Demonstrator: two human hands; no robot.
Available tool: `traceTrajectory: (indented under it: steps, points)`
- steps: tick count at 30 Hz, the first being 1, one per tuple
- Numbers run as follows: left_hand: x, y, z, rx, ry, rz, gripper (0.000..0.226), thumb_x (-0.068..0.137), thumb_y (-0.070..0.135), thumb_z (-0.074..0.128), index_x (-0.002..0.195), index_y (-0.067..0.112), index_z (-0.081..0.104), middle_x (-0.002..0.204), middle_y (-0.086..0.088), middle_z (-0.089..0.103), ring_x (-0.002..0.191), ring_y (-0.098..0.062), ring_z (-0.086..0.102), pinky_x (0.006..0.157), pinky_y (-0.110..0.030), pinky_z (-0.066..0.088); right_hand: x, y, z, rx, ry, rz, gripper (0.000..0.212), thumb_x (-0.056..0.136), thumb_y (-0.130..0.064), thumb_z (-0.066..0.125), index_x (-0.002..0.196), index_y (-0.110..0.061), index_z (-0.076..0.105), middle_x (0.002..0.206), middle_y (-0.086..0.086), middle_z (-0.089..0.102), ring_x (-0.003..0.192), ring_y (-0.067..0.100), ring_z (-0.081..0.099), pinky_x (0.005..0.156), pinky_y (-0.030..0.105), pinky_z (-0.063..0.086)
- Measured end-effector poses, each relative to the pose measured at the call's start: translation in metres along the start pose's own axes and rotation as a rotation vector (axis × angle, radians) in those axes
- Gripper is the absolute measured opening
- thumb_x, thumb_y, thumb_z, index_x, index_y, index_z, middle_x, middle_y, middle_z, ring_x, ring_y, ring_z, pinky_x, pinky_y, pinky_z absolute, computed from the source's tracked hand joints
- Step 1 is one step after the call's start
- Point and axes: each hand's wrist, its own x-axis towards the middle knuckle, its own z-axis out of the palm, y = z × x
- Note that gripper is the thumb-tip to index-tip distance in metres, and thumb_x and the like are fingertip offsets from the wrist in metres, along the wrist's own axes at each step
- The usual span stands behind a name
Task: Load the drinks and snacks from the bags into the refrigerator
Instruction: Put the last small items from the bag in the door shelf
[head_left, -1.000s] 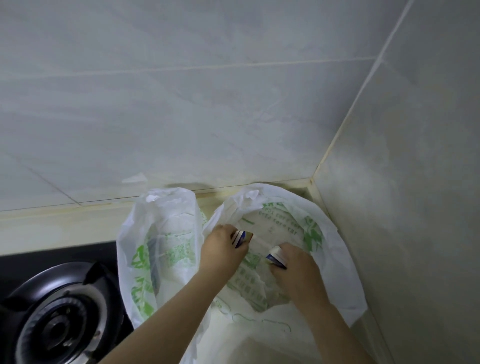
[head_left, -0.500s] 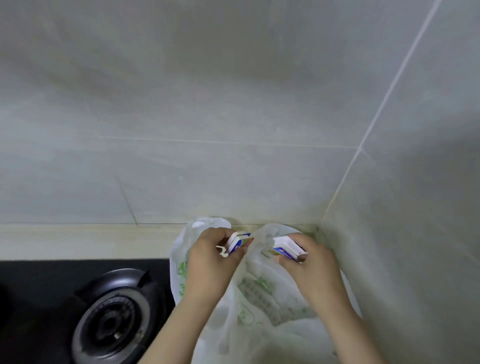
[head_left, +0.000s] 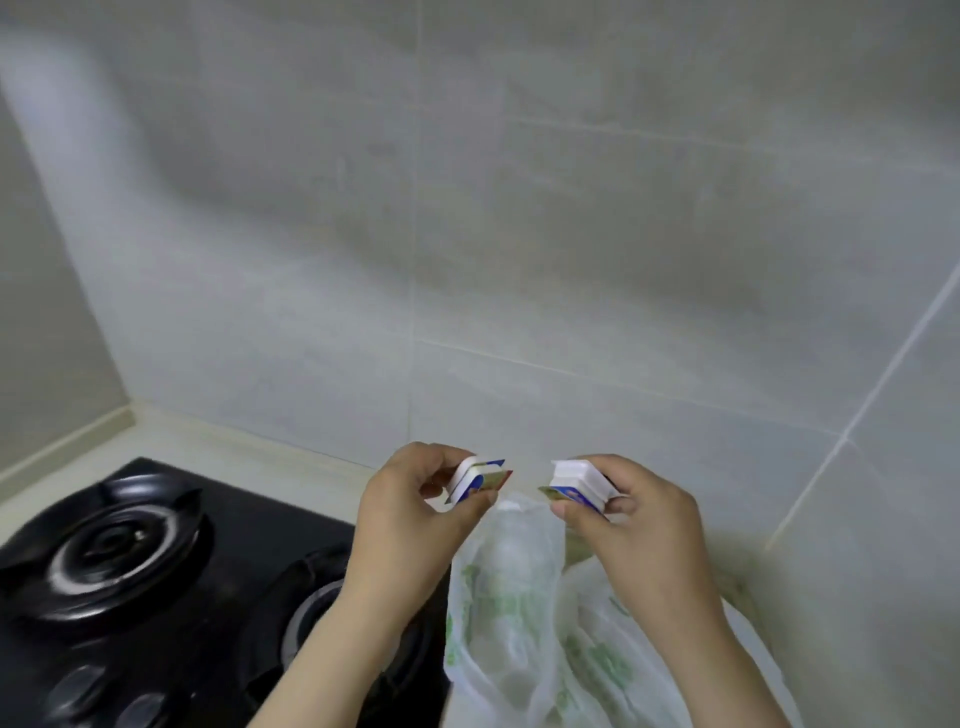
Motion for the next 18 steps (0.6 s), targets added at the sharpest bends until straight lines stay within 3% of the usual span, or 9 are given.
traceTrajectory:
  steps: [10,13,18]
  points:
    - [-0.075,0.021,-0.067,0.223,0.332,-0.061,0.016,0.071,0.029,0.081,0.084,0.032,0.071,0.083,0.012,0.069,0.08,-0.002,0.065,0.076,-0.023,0.054,-0.007,-0.034,0.037,0.212,-0.258,-0.208,0.023,0.071,-0.018,0.083,0.084,-0.034,0.072,0.079,-0.02,0.069,0.075,0.002,0.062,0.065,0.007,0.044]
    - [-0.1,0.036,-0.092,0.257,0.428,-0.062,0.016,0.072,0.031,0.08,0.085,0.032,0.072,0.084,0.011,0.07,0.081,-0.004,0.066,0.077,-0.031,0.055,-0.017,-0.058,0.047,0.273,-0.332,-0.277,0.024,0.071,-0.018,0.083,0.082,-0.035,0.071,0.082,-0.023,0.068,0.076,0.001,0.061,0.064,0.006,0.043]
    - [-0.143,0.061,-0.142,0.3,0.607,-0.056,0.016,0.071,0.028,0.08,0.085,0.033,0.072,0.082,0.01,0.071,0.079,-0.005,0.067,0.072,-0.027,0.056,-0.044,-0.111,0.074,0.363,-0.445,-0.407,0.026,0.07,-0.019,0.083,0.08,-0.039,0.069,0.084,-0.028,0.067,0.076,0.002,0.061,0.064,0.007,0.045]
